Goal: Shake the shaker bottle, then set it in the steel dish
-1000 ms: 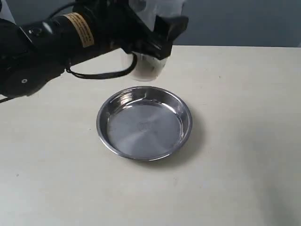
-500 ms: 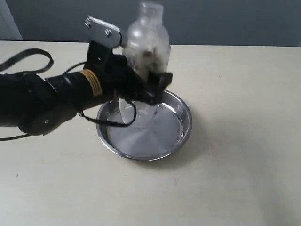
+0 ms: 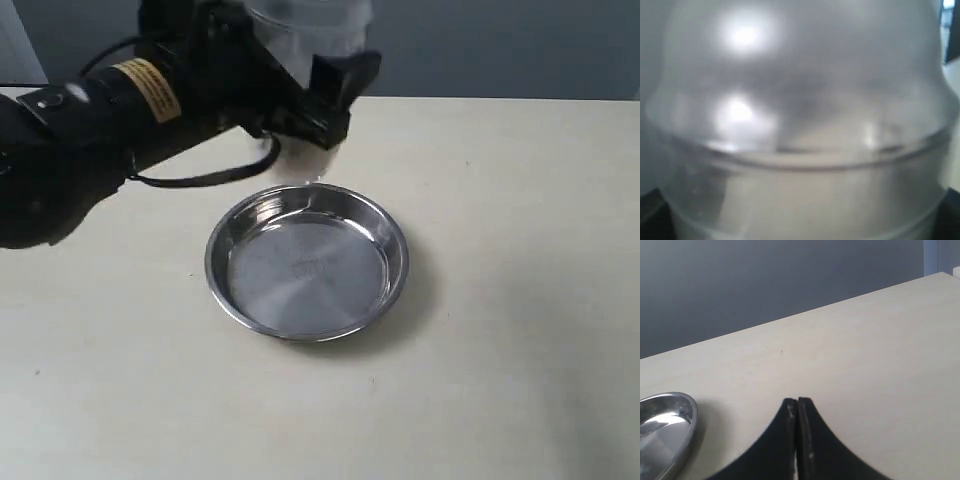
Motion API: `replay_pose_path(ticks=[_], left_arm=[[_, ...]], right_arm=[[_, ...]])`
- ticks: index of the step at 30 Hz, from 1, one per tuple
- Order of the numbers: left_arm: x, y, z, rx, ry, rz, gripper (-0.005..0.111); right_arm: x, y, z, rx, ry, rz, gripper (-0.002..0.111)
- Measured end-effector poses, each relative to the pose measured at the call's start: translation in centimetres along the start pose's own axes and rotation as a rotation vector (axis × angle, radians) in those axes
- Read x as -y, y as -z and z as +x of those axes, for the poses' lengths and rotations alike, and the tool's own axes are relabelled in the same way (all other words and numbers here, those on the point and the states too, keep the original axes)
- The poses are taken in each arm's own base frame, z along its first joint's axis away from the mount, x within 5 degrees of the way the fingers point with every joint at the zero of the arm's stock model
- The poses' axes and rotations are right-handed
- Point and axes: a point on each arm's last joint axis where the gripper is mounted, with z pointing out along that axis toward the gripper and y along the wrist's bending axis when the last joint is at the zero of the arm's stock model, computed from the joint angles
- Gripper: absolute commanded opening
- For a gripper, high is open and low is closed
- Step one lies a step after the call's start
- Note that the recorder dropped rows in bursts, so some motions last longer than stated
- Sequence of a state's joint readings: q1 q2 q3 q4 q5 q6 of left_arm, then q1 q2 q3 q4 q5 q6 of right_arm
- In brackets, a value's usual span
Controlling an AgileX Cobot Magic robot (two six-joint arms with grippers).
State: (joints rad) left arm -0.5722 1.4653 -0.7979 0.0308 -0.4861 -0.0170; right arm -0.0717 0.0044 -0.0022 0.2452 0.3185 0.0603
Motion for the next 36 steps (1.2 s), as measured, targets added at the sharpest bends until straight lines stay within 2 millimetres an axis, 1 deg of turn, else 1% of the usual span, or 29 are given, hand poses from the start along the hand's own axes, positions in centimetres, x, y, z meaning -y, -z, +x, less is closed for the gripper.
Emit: replay_pose_path(ticks=[1, 2, 3, 4, 6, 7, 8, 9, 10, 12, 13, 14, 15, 16, 17, 19, 20, 22, 25, 26, 27, 28, 29, 30, 31, 33, 34, 35, 36], left_arm=[[-0.6, -0.2, 1.0, -0.004, 0.041, -0.033, 0.000], [-1.0, -0.6, 3.7, -0.094, 0.107, -0.056, 0.000], [-0.8, -0.6, 4.2, -0.128, 0.081, -0.032, 0.000], [0.1, -0.4, 1.4, -0.076, -0.024, 0.033, 0.000], [0.1, 0.1, -2.5, 0.034, -0.013, 0.018, 0.000], [-0.2, 0.1, -1.9, 0.036, 0.017, 0.001, 0.000], [-0.5, -0.6, 2.6, -0.084, 0.110, -0.031, 0.000], [0.1, -0.7, 6.3, -0.236, 0.121, -0.018, 0.000], [1.1, -0.5, 6.7, -0.273, 0.073, 0.030, 0.000], [2.1, 0.1, 1.7, -0.086, 0.016, 0.078, 0.000], [1.7, 0.1, 0.9, -0.021, 0.014, 0.047, 0.000], [0.8, -0.4, 1.9, -0.029, 0.047, -0.005, 0.000], [0.0, -0.9, 4.0, -0.114, 0.071, -0.040, 0.000], [-0.1, -1.1, 4.7, -0.158, 0.048, -0.031, 0.000], [0.1, -1.2, 3.9, -0.160, 0.002, -0.005, 0.000], [0.2, -1.2, -0.2, -0.061, -0.057, 0.017, 0.000], [0.0, -0.9, -3.2, 0.027, -0.041, 0.005, 0.000], [-0.7, -0.7, -4.3, 0.075, 0.003, -0.027, 0.000], [-0.6, -1.3, 0.7, -0.060, 0.097, -0.047, 0.000], [0.2, -1.5, 3.3, -0.164, 0.076, -0.019, 0.000], [1.7, -1.2, 4.0, -0.216, -0.037, 0.053, 0.000], [2.3, -1.0, 2.1, -0.159, -0.077, 0.075, 0.000], [2.0, -0.4, -1.0, -0.048, -0.037, 0.039, 0.000], [1.3, -0.4, -1.1, -0.026, -0.010, 0.004, 0.000], [0.2, -0.9, 1.1, -0.060, 0.038, -0.054, 0.000], [0.3, -1.1, 7.3, -0.325, 0.065, -0.051, 0.000], [0.8, -0.9, 7.0, -0.329, 0.033, -0.020, 0.000], [1.1, -0.3, 3.1, -0.193, 0.007, 0.004, 0.000], [1.0, 0.1, 0.9, -0.059, 0.011, -0.010, 0.000]], right_arm=[[0.0, 0.0, 0.0, 0.000, -0.002, -0.001, -0.001], [0.0, 0.0, 0.0, 0.000, -0.002, -0.001, -0.001], [0.0, 0.0, 0.0, 0.000, -0.002, -0.001, -0.001], [0.0, 0.0, 0.0, 0.000, -0.002, -0.001, -0.001], [0.0, 0.0, 0.0, 0.000, -0.002, -0.001, -0.001], [0.0, 0.0, 0.0, 0.000, -0.002, -0.001, -0.001], [0.0, 0.0, 0.0, 0.000, -0.002, -0.001, -0.001], [0.0, 0.0, 0.0, 0.000, -0.002, -0.001, -0.001], [0.0, 0.0, 0.0, 0.000, -0.002, -0.001, -0.001], [0.0, 0.0, 0.0, 0.000, -0.002, -0.001, -0.001], [0.0, 0.0, 0.0, 0.000, -0.002, -0.001, -0.001], [0.0, 0.0, 0.0, 0.000, -0.002, -0.001, -0.001], [0.0, 0.0, 0.0, 0.000, -0.002, -0.001, -0.001], [0.0, 0.0, 0.0, 0.000, -0.002, -0.001, -0.001], [0.0, 0.0, 0.0, 0.000, -0.002, -0.001, -0.001], [0.0, 0.0, 0.0, 0.000, -0.002, -0.001, -0.001], [0.0, 0.0, 0.0, 0.000, -0.002, -0.001, -0.001], [0.0, 0.0, 0.0, 0.000, -0.002, -0.001, -0.001], [0.0, 0.0, 0.0, 0.000, -0.002, -0.001, -0.001], [0.0, 0.0, 0.0, 0.000, -0.002, -0.001, -0.001], [0.0, 0.0, 0.0, 0.000, -0.002, -0.001, -0.001], [0.0, 0.0, 0.0, 0.000, -0.002, -0.001, -0.001], [0.0, 0.0, 0.0, 0.000, -0.002, -0.001, -0.001], [0.0, 0.0, 0.0, 0.000, -0.002, -0.001, -0.001], [0.0, 0.0, 0.0, 0.000, -0.002, -0.001, -0.001], [0.0, 0.0, 0.0, 0.000, -0.002, -0.001, -0.001], [0.0, 0.0, 0.0, 0.000, -0.002, -0.001, -0.001], [0.0, 0.0, 0.0, 0.000, -0.002, -0.001, -0.001], [0.0, 0.0, 0.0, 0.000, -0.002, -0.001, -0.001]])
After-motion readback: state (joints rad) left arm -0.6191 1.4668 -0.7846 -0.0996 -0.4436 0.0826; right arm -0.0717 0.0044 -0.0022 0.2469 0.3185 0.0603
